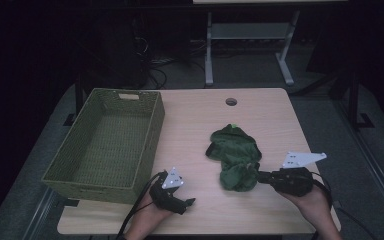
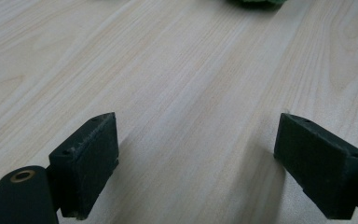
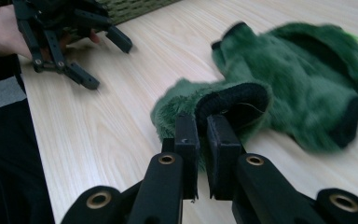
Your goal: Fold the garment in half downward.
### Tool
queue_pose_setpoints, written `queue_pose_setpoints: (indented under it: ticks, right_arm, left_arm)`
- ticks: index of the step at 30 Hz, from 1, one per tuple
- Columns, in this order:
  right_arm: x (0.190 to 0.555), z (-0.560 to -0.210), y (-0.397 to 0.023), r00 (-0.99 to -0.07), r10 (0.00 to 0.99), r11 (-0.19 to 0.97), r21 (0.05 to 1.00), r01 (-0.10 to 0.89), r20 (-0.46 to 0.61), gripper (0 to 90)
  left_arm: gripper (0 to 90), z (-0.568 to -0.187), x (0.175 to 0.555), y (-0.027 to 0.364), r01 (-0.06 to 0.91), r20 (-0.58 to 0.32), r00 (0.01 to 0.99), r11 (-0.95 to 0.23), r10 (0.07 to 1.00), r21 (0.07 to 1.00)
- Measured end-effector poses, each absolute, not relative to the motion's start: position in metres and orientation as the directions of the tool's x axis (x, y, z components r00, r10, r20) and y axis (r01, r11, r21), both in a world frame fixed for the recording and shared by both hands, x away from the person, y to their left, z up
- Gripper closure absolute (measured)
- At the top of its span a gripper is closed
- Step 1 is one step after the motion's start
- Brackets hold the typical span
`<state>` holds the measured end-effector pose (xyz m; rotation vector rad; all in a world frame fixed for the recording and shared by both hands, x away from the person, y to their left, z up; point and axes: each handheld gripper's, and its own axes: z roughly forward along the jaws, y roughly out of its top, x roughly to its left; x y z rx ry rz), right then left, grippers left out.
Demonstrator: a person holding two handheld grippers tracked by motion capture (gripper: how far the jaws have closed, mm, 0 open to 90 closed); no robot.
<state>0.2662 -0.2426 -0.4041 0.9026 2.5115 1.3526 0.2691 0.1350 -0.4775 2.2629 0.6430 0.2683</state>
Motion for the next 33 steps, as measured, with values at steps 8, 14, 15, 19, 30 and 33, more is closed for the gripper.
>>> queue_pose_setpoints:
  ticks: [8,14,15,19,30,33]
  right_arm:
    - [0.289,-0.404,-0.21,-0.836,0.534,0.469,0.779,0.416,0.125,83.4]
    - [0.302,-0.408,-0.197,-0.831,0.535,0.458,0.775,0.436,0.151,76.1]
    - [0.304,-0.405,-0.195,-0.829,0.537,0.436,0.79,0.43,0.154,73.4]
    - [0.308,-0.401,-0.197,-0.817,0.558,0.407,0.809,0.424,0.147,76.2]
    - [0.33,-0.44,-0.186,-0.773,0.613,0.466,0.715,0.521,0.163,89.6]
    - [0.329,-0.448,-0.184,-0.77,0.617,0.483,0.693,0.535,0.163,89.7]
  left_arm:
    - [12.9,-0.477,0.269,0.135,0.364,-0.002,0.853,-0.591,0.523,0.72]
    - [12.9,-0.477,0.269,0.135,0.364,-0.003,0.852,-0.59,0.523,0.72]
    - [12.9,-0.478,0.269,0.135,0.368,-0.007,0.851,-0.587,0.525,0.721]
    - [12.9,-0.477,0.269,0.135,0.364,-0.003,0.852,-0.59,0.523,0.721]
    - [12.9,-0.477,0.269,0.135,0.365,-0.003,0.853,-0.593,0.521,0.718]
    - [12.9,-0.477,0.269,0.135,0.365,-0.004,0.853,-0.592,0.521,0.718]
